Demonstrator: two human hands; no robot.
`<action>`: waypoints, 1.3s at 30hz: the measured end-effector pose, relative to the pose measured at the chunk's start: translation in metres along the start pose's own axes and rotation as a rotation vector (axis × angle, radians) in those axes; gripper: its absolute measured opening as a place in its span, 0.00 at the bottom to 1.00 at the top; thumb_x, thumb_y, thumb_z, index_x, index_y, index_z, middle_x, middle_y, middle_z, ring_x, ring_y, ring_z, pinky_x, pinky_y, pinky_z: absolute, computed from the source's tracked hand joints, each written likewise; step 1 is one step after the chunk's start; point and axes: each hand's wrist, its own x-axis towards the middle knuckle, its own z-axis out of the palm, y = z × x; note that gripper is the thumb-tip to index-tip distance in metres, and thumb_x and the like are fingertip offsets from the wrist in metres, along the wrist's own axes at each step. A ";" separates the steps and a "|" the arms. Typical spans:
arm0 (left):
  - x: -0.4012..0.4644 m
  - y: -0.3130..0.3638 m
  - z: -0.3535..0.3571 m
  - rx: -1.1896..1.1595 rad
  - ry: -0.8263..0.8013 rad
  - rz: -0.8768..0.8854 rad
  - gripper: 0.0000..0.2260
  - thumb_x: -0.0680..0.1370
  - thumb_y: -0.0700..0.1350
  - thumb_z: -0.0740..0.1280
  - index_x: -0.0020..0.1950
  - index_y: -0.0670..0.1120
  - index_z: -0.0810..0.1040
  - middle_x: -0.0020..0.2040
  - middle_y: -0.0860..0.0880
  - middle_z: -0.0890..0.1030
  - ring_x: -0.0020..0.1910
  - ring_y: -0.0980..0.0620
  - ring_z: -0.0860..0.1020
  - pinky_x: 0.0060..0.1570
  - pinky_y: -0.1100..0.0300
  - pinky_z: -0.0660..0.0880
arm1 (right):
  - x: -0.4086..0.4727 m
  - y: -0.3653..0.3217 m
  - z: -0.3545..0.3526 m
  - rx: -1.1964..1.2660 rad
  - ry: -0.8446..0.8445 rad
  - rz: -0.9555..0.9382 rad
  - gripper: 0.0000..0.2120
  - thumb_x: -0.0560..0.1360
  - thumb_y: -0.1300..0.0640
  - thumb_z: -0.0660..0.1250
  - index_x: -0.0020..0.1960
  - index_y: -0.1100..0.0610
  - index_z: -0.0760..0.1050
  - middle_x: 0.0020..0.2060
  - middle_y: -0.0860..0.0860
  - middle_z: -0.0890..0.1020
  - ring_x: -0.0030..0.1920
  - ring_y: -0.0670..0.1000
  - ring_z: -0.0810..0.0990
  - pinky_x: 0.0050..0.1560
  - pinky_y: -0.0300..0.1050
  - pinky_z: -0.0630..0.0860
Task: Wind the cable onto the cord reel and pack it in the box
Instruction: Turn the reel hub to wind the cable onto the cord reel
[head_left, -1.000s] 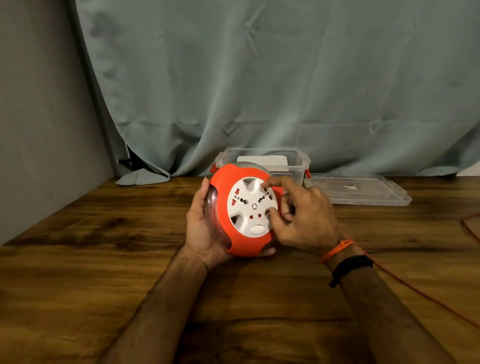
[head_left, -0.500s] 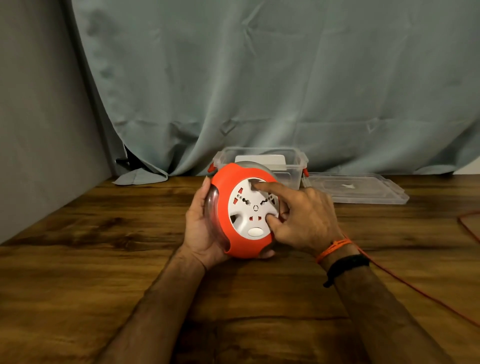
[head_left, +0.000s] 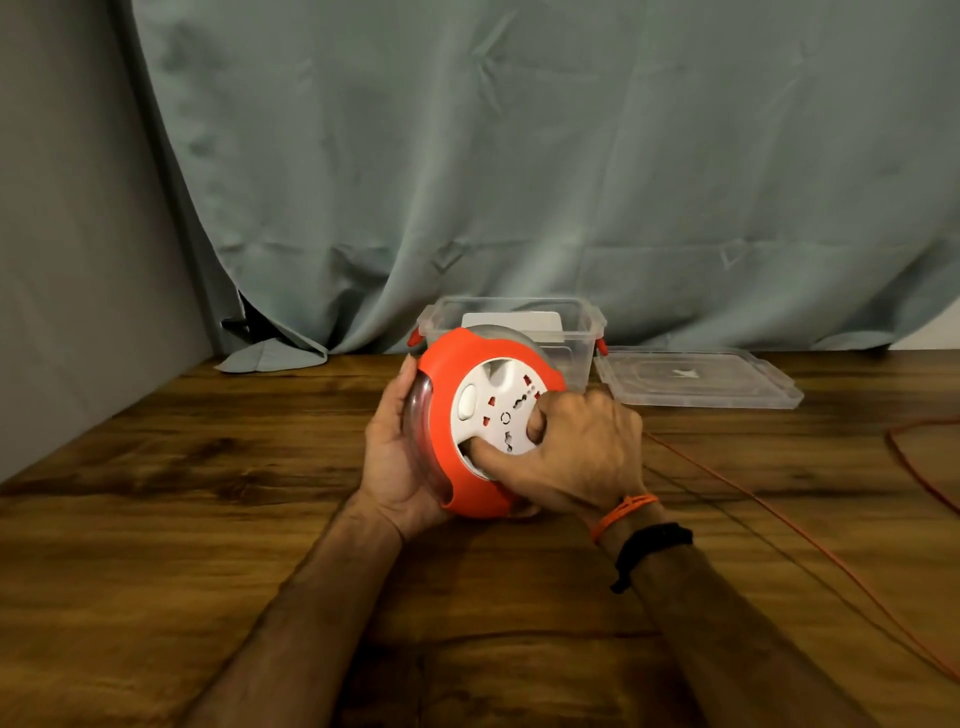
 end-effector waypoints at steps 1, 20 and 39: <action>0.000 0.000 0.001 0.005 0.013 0.009 0.35 0.71 0.67 0.66 0.70 0.47 0.74 0.70 0.37 0.73 0.70 0.33 0.69 0.65 0.24 0.59 | 0.000 -0.001 0.000 0.022 0.003 0.003 0.35 0.54 0.21 0.56 0.29 0.53 0.75 0.29 0.47 0.79 0.36 0.51 0.78 0.38 0.42 0.68; -0.005 0.002 -0.005 -0.047 -0.115 -0.110 0.36 0.70 0.71 0.64 0.72 0.50 0.72 0.73 0.38 0.70 0.72 0.31 0.64 0.63 0.19 0.48 | 0.014 0.019 -0.022 0.102 -0.174 -0.398 0.29 0.69 0.56 0.65 0.70 0.43 0.68 0.27 0.44 0.71 0.31 0.51 0.76 0.40 0.50 0.80; 0.000 -0.001 0.004 -0.007 -0.019 0.151 0.31 0.77 0.65 0.59 0.66 0.42 0.78 0.64 0.38 0.79 0.64 0.38 0.77 0.59 0.41 0.75 | 0.000 -0.005 -0.005 -0.012 -0.031 -0.017 0.35 0.56 0.20 0.54 0.29 0.52 0.73 0.30 0.49 0.81 0.37 0.53 0.81 0.40 0.43 0.74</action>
